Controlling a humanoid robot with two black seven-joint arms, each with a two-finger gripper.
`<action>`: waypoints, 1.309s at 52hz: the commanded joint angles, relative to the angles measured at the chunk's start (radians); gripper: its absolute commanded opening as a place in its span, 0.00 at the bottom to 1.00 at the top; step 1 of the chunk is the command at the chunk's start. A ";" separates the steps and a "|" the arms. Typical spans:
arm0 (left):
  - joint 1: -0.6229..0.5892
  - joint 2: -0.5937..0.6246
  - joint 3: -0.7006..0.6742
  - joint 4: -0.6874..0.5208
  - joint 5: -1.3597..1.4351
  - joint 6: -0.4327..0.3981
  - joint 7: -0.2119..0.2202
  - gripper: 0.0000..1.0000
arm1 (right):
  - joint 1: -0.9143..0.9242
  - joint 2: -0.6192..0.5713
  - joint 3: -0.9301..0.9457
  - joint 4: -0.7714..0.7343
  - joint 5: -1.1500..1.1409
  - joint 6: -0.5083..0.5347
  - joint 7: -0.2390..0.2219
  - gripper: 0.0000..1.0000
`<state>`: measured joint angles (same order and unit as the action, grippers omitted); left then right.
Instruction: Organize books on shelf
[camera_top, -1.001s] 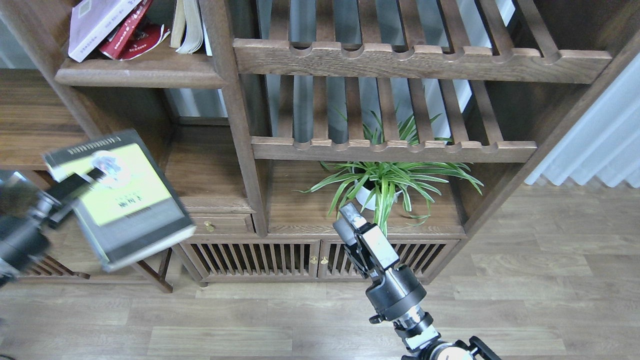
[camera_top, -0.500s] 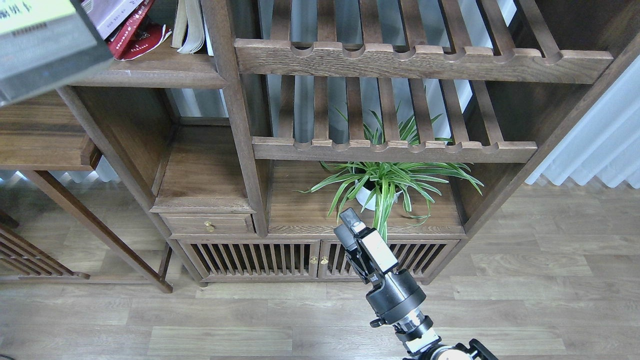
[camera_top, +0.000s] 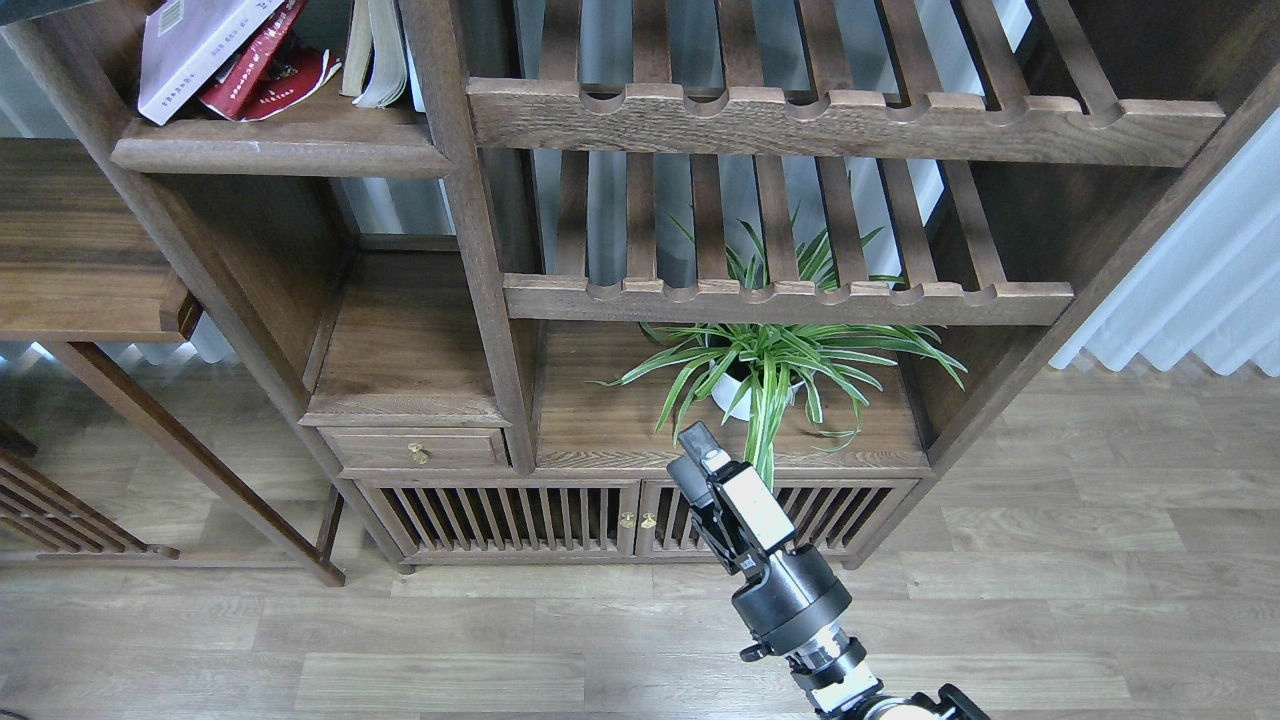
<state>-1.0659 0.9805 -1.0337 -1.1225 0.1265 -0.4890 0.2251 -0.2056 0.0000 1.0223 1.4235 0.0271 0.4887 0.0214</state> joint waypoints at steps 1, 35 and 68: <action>-0.038 -0.051 -0.012 0.003 0.068 0.000 0.037 0.05 | -0.001 0.000 0.001 0.000 -0.001 0.000 0.000 1.00; -0.307 -0.345 -0.060 0.265 0.625 0.000 0.063 0.05 | -0.026 0.000 0.009 0.006 -0.001 0.000 -0.001 1.00; -0.374 -0.496 -0.032 0.530 0.627 0.000 -0.150 0.07 | -0.024 0.000 0.007 0.011 -0.001 0.000 -0.003 1.00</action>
<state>-1.4396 0.5005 -1.0801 -0.6232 0.7546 -0.4887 0.1031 -0.2288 0.0000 1.0290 1.4340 0.0260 0.4887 0.0184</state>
